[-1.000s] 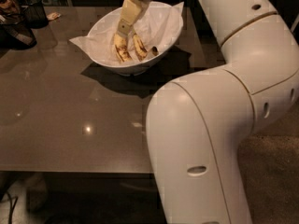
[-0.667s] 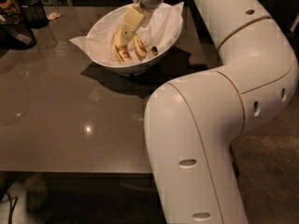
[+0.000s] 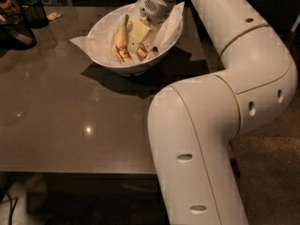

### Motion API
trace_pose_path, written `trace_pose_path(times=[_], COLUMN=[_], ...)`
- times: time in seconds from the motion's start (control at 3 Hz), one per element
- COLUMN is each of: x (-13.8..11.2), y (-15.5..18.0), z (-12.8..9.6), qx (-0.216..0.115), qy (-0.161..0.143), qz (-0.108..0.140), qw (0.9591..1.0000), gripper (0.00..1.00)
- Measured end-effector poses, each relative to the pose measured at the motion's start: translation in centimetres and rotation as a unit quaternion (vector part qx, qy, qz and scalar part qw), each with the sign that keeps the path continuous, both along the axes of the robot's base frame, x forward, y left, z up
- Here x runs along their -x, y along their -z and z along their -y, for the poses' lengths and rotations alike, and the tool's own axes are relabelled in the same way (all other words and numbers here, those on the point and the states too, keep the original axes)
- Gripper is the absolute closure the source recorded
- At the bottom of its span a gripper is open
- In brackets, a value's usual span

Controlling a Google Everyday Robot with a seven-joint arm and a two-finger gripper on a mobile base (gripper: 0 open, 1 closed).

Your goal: Pick banana from white bowl

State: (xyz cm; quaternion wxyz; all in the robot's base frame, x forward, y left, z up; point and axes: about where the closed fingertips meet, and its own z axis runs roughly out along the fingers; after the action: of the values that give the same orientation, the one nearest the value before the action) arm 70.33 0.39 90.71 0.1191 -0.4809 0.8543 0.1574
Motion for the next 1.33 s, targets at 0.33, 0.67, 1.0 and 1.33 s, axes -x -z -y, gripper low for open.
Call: trace_pose_path(times=[0.33, 0.67, 1.0, 1.33], x=[0.0, -0.4, -0.9, -1.0], y=[1.4, 2.5, 3.6, 4.3], z=[0.4, 1.3, 1.9, 2.3], qx=[0.0, 0.025, 0.058, 0.067], qy=[0.008, 0.027, 0.039, 0.043], qz=[-0.018, -0.026, -0.03, -0.034], qw=[0.9998, 0.999, 0.9971, 0.9962], gripper=[0.34, 0.34, 0.34, 0.34])
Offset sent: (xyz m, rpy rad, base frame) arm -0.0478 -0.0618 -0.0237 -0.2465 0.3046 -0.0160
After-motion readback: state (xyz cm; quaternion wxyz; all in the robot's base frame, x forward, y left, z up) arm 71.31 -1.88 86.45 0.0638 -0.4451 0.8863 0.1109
